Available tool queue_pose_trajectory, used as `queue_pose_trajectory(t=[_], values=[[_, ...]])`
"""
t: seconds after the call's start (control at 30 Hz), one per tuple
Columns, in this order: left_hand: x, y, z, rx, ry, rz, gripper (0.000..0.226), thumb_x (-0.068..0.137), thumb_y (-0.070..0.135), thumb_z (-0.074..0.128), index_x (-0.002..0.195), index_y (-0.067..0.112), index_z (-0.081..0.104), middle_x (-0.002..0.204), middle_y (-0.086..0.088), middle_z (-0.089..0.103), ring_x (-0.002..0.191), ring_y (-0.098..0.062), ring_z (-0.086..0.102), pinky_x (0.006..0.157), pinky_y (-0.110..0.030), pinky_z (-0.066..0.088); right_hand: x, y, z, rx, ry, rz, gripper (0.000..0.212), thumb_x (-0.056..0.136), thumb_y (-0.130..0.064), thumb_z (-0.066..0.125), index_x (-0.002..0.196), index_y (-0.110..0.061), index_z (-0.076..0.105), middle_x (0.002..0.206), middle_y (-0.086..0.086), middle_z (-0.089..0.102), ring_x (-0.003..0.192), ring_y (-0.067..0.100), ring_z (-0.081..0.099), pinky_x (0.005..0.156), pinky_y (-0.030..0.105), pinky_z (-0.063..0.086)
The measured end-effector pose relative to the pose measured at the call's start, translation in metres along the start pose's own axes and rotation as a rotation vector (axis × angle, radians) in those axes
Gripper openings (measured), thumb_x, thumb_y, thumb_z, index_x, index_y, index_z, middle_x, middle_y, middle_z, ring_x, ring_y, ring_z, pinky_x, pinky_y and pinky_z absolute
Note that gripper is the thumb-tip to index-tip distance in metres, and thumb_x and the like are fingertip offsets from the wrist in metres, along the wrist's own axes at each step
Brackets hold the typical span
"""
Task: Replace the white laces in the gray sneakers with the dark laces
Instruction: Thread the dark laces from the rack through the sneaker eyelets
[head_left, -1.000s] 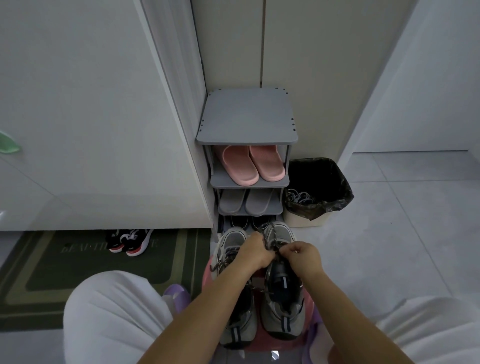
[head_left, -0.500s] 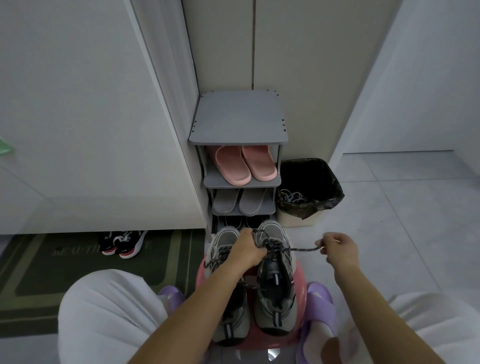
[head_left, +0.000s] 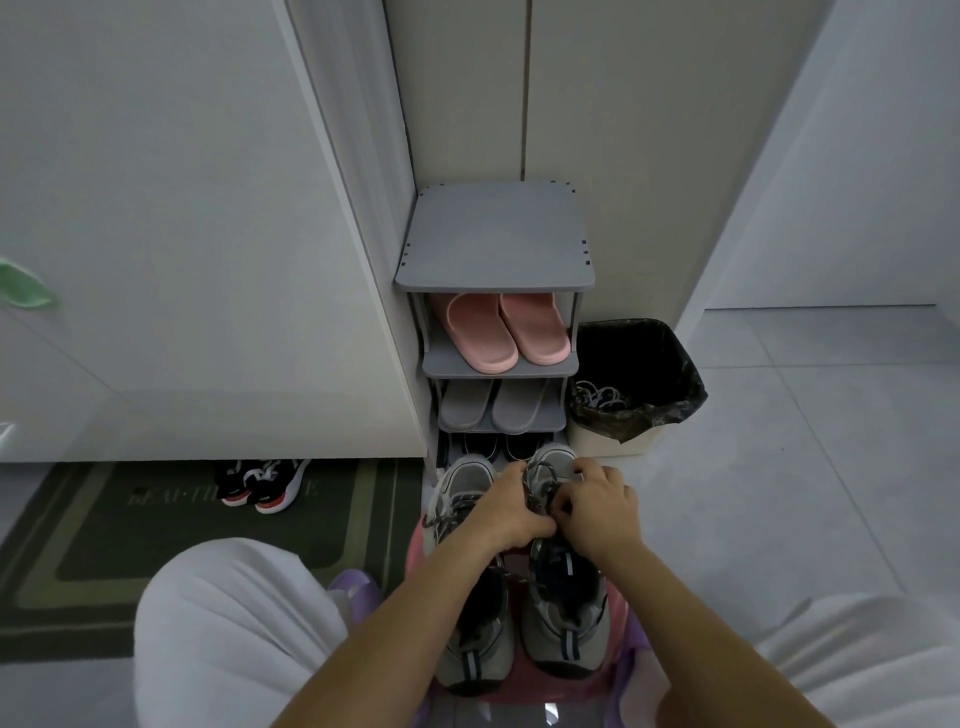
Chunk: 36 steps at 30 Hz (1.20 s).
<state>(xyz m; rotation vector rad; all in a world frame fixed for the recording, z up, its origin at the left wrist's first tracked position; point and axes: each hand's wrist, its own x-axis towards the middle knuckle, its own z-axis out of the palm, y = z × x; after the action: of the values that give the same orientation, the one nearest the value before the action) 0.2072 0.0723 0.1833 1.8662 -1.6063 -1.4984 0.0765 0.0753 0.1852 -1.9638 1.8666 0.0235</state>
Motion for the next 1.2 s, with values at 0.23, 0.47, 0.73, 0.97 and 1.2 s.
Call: queue_pose_trajectory(t=[0.23, 0.47, 0.73, 0.97, 1.2], values=[[-0.002, 0.003, -0.005, -0.026, -0.029, -0.048, 0.083, 0.076, 0.012, 0.071, 0.144, 0.016, 0.023, 0.108, 0.002, 0.054, 0.097, -0.015, 0.057, 0.08, -0.025, 0.047, -0.005, 0.017, 0.003, 0.287, 0.114, 0.147, 0.012, 0.085, -0.035, 0.064, 0.091, -0.028, 0.072, 0.141, -0.006, 0.04, 0.127, 0.022, 0.034, 0.101, 0.037, 0.03], [-0.002, 0.003, -0.006, -0.007, -0.062, -0.023, 0.083, 0.077, 0.011, 0.068, 0.147, 0.03, 0.026, 0.132, -0.007, 0.051, 0.082, -0.012, 0.06, 0.065, -0.022, 0.051, -0.012, 0.041, 0.02, 0.771, 0.292, 0.379, 0.012, 0.084, -0.021, 0.066, 0.072, -0.018, 0.069, 0.103, 0.006, 0.065, 0.1, 0.027, 0.058, 0.086, 0.04, 0.048], [-0.004, 0.005, -0.005, 0.004, -0.046, -0.028, 0.058, 0.079, 0.013, 0.069, 0.132, 0.022, 0.046, 0.104, 0.002, 0.056, 0.09, -0.01, 0.055, 0.077, -0.023, 0.047, -0.021, 0.068, 0.002, 1.069, 0.346, 0.546, 0.012, 0.089, -0.016, 0.062, 0.088, -0.005, 0.066, 0.065, 0.007, 0.055, 0.055, 0.026, 0.05, 0.063, 0.031, 0.043], [-0.011, -0.002, -0.021, 0.218, 0.132, 0.015, 0.008, 0.084, 0.022, 0.069, 0.089, 0.016, 0.066, 0.086, 0.0, 0.066, 0.075, -0.013, 0.062, 0.075, -0.029, 0.053, -0.033, 0.079, -0.007, 1.008, 0.233, 0.508, 0.027, 0.081, -0.024, 0.073, 0.066, -0.005, 0.06, 0.058, 0.001, 0.05, 0.057, 0.015, 0.044, 0.059, 0.027, 0.039], [-0.019, -0.006, -0.025, 0.276, 0.263, 0.117, 0.009, 0.086, 0.024, 0.066, 0.092, 0.018, 0.068, 0.086, 0.009, 0.059, 0.078, -0.003, 0.054, 0.074, -0.019, 0.044, -0.032, 0.072, -0.02, 1.213, 0.157, 0.478, 0.023, 0.083, -0.019, 0.07, 0.069, -0.006, 0.059, 0.06, 0.006, 0.054, 0.049, 0.013, 0.037, 0.036, 0.017, 0.03]])
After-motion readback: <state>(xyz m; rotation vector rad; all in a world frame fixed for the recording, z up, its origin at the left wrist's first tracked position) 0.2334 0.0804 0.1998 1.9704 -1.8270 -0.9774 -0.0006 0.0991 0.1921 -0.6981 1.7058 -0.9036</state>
